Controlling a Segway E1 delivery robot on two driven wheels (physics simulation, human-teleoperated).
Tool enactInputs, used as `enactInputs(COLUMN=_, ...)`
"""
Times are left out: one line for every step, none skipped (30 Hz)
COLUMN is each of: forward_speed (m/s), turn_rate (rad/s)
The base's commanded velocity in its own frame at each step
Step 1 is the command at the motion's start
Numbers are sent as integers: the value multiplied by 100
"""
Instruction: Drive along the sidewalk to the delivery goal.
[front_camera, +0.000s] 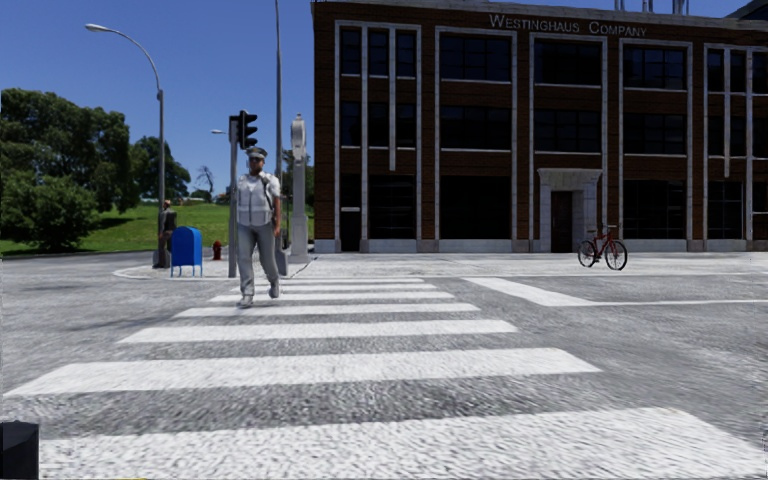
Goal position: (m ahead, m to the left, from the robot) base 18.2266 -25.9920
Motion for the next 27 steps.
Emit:
enactInputs(forward_speed=200, turn_rate=-60)
enactInputs(forward_speed=200, turn_rate=0)
enactInputs(forward_speed=200, turn_rate=0)
enactInputs(forward_speed=200, turn_rate=0)
enactInputs(forward_speed=200, turn_rate=0)
enactInputs(forward_speed=200, turn_rate=0)
enactInputs(forward_speed=200, turn_rate=0)
enactInputs(forward_speed=200, turn_rate=20)
enactInputs(forward_speed=200, turn_rate=20)
enactInputs(forward_speed=200, turn_rate=93)
enactInputs(forward_speed=200, turn_rate=120)
enactInputs(forward_speed=200, turn_rate=120)
enactInputs(forward_speed=200, turn_rate=120)
enactInputs(forward_speed=200, turn_rate=120)
enactInputs(forward_speed=200, turn_rate=120)
enactInputs(forward_speed=200, turn_rate=120)
enactInputs(forward_speed=200, turn_rate=120)
enactInputs(forward_speed=200, turn_rate=120)
enactInputs(forward_speed=200, turn_rate=120)
enactInputs(forward_speed=200, turn_rate=120)
enactInputs(forward_speed=200, turn_rate=120)
enactInputs(forward_speed=200, turn_rate=120)
enactInputs(forward_speed=200, turn_rate=120)
enactInputs(forward_speed=200, turn_rate=120)
enactInputs(forward_speed=200, turn_rate=120)
enactInputs(forward_speed=200, turn_rate=120)
enactInputs(forward_speed=200, turn_rate=120)
